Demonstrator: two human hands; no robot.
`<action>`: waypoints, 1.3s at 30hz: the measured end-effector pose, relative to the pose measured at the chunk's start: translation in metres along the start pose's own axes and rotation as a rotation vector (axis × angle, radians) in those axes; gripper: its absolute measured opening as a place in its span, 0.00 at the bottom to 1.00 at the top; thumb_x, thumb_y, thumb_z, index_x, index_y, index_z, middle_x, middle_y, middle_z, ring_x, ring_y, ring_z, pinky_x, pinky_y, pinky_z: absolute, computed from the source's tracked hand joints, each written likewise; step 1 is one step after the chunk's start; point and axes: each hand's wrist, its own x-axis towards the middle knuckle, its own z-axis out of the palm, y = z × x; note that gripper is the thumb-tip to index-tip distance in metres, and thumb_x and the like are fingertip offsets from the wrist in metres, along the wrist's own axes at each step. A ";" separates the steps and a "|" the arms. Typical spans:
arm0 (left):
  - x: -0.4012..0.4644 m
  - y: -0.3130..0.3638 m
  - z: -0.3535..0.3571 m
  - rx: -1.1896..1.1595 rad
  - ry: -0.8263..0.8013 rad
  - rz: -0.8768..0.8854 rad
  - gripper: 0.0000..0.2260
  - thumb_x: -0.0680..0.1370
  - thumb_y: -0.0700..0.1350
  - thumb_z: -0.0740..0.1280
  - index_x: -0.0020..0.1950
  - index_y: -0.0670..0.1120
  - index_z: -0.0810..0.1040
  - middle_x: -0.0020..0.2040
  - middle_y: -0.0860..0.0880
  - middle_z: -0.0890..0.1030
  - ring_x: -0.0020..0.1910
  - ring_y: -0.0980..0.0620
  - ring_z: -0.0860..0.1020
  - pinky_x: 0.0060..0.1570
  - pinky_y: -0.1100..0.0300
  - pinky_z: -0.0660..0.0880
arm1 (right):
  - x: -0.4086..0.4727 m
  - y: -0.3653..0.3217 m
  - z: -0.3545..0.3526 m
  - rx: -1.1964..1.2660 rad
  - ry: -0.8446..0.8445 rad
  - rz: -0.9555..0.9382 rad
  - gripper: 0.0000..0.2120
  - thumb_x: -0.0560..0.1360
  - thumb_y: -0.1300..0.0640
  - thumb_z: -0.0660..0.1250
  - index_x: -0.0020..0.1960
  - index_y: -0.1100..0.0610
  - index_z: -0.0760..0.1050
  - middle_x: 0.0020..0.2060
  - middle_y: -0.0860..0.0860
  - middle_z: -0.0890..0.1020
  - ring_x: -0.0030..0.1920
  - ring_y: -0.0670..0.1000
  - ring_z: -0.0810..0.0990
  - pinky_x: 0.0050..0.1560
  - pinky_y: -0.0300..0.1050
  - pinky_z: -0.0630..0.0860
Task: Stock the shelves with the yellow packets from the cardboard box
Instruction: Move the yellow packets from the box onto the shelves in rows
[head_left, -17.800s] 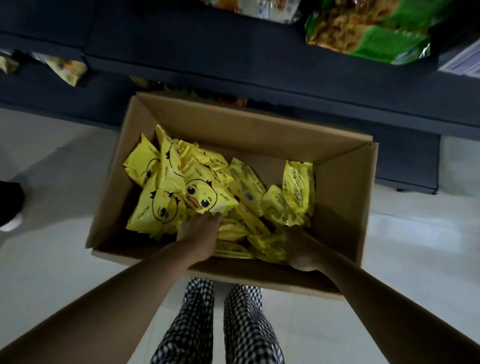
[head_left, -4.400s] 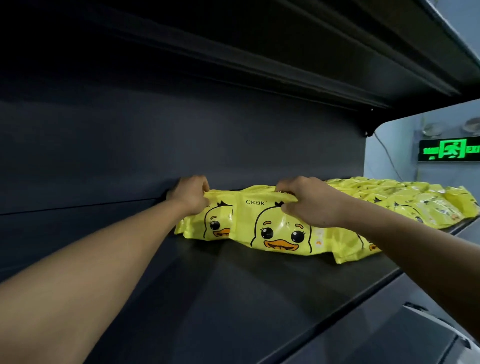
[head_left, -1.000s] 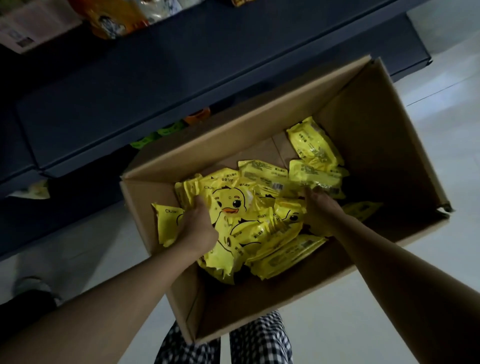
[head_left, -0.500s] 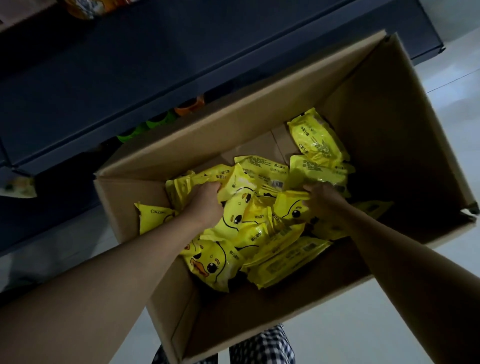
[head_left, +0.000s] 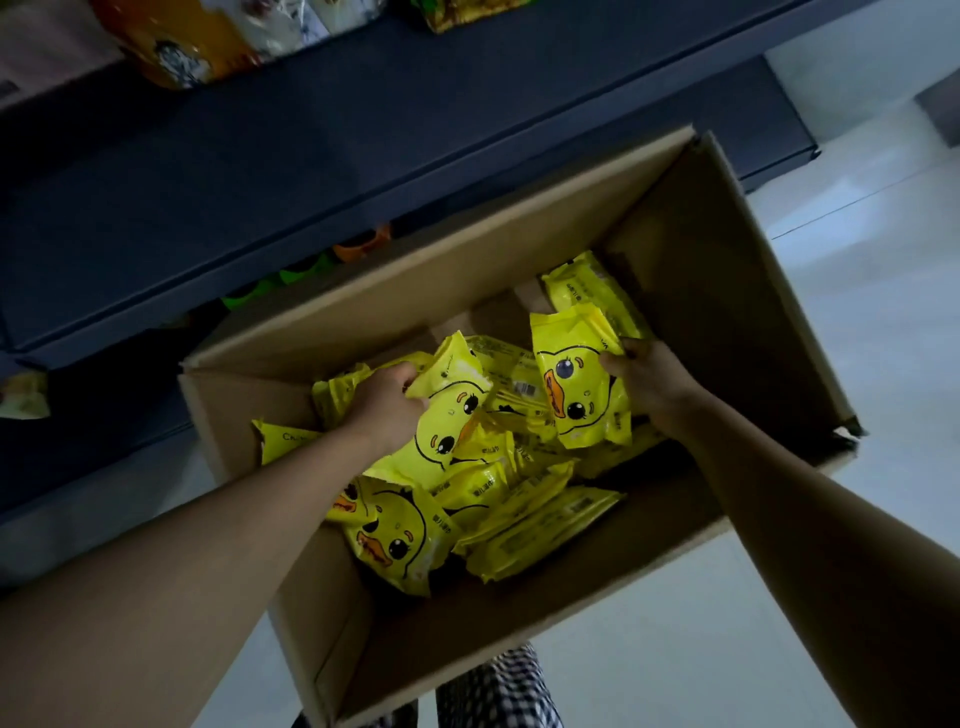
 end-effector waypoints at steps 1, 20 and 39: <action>-0.006 0.005 -0.006 0.016 0.000 0.018 0.12 0.77 0.39 0.66 0.60 0.37 0.76 0.57 0.41 0.79 0.58 0.41 0.76 0.55 0.54 0.72 | -0.006 -0.004 -0.003 0.005 -0.004 -0.004 0.12 0.80 0.59 0.59 0.57 0.67 0.73 0.57 0.70 0.76 0.57 0.71 0.75 0.55 0.65 0.75; -0.204 0.152 -0.187 0.137 0.289 0.406 0.08 0.78 0.38 0.62 0.42 0.49 0.75 0.47 0.45 0.81 0.42 0.45 0.78 0.43 0.51 0.76 | -0.242 -0.203 -0.144 -0.265 0.399 -0.632 0.09 0.79 0.61 0.58 0.40 0.60 0.70 0.32 0.52 0.72 0.36 0.55 0.70 0.35 0.46 0.64; -0.417 0.292 -0.435 0.224 0.872 0.636 0.14 0.75 0.34 0.58 0.48 0.51 0.77 0.49 0.48 0.79 0.46 0.45 0.78 0.41 0.55 0.76 | -0.449 -0.413 -0.208 -0.254 0.625 -1.127 0.05 0.81 0.60 0.56 0.50 0.55 0.70 0.37 0.55 0.76 0.33 0.51 0.72 0.31 0.42 0.66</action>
